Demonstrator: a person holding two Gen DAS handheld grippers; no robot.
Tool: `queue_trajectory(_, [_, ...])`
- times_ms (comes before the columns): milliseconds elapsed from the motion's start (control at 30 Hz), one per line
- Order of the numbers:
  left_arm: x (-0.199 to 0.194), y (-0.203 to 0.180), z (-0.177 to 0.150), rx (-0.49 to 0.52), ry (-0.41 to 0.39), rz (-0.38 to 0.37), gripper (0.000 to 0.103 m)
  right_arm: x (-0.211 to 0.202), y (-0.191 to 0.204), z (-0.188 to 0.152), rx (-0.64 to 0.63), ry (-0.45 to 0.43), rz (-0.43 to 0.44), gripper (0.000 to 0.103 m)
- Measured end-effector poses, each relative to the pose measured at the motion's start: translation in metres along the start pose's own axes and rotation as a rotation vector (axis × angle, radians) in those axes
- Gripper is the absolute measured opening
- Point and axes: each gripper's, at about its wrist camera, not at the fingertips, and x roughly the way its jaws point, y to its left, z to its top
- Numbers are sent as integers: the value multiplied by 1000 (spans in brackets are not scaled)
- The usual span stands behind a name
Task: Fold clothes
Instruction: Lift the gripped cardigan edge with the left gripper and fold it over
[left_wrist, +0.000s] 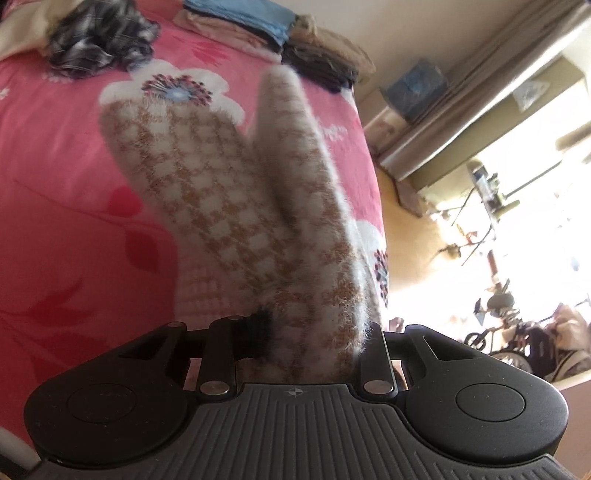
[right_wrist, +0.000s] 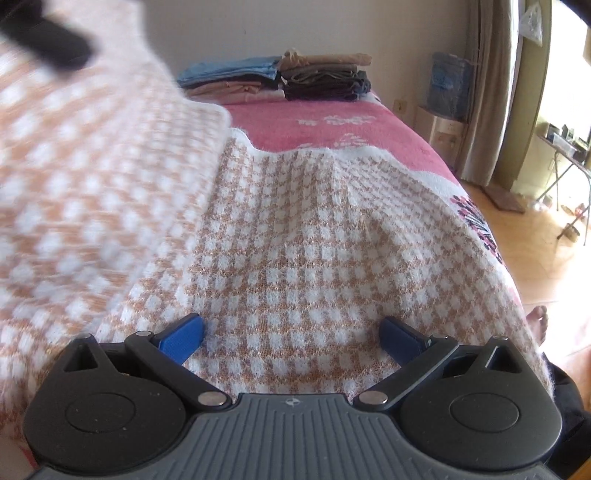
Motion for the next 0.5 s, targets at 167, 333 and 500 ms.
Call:
queue_trajectory(167, [33,-28,11,36,71,99,28,-3,-2,-4,-31,-32,15,103])
queue_trajectory(333, [57,-44,24,26,159,199,32,-12,-20,-1,-49,-7,50,103])
queue_trajectory(500, [92,-74,26,64,276,324,46,-29,-66,-2,127,73,139,103])
